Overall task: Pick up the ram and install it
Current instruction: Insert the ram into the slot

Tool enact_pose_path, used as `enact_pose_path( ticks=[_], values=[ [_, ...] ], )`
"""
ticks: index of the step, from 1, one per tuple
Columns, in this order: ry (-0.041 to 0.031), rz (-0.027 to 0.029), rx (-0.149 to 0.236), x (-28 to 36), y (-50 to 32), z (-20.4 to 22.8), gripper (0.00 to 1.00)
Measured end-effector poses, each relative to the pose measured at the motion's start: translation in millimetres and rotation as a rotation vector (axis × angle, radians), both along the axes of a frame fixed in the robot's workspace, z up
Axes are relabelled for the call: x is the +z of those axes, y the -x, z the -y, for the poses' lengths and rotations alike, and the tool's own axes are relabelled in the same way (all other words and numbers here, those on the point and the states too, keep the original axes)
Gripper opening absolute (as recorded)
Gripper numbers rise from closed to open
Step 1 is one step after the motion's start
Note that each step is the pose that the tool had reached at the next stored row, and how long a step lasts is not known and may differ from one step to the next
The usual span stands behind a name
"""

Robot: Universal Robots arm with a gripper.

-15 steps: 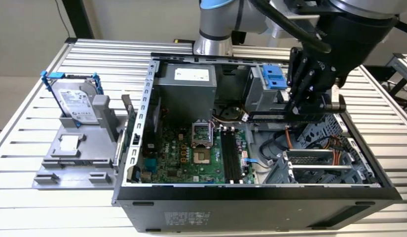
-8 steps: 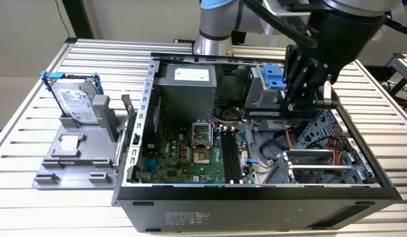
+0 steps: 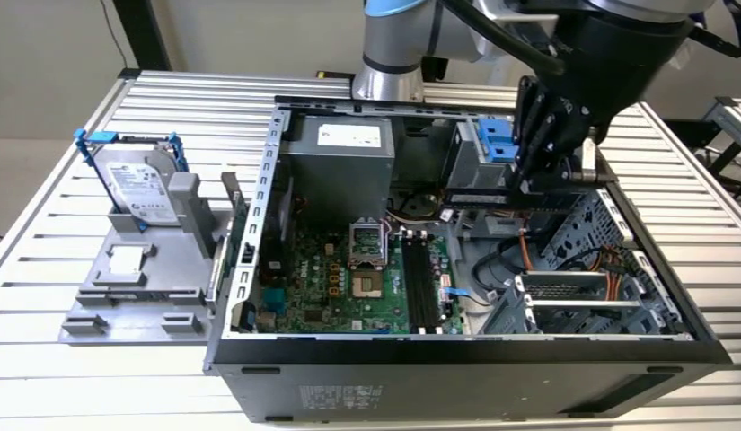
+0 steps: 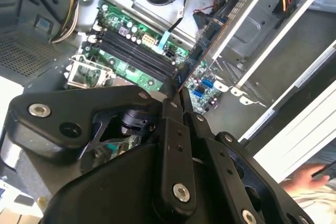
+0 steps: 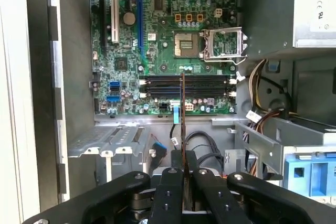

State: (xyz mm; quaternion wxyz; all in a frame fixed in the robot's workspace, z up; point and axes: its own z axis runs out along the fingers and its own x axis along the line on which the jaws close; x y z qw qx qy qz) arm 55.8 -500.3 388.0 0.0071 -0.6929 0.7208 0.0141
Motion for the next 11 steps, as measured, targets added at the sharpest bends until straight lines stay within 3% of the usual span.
enact_pose_path(
  ticks=[11],
  values=[
    [0.0000, 0.0000, -0.005, -0.1, 0.0, -1.5, 0.00]
  ],
)
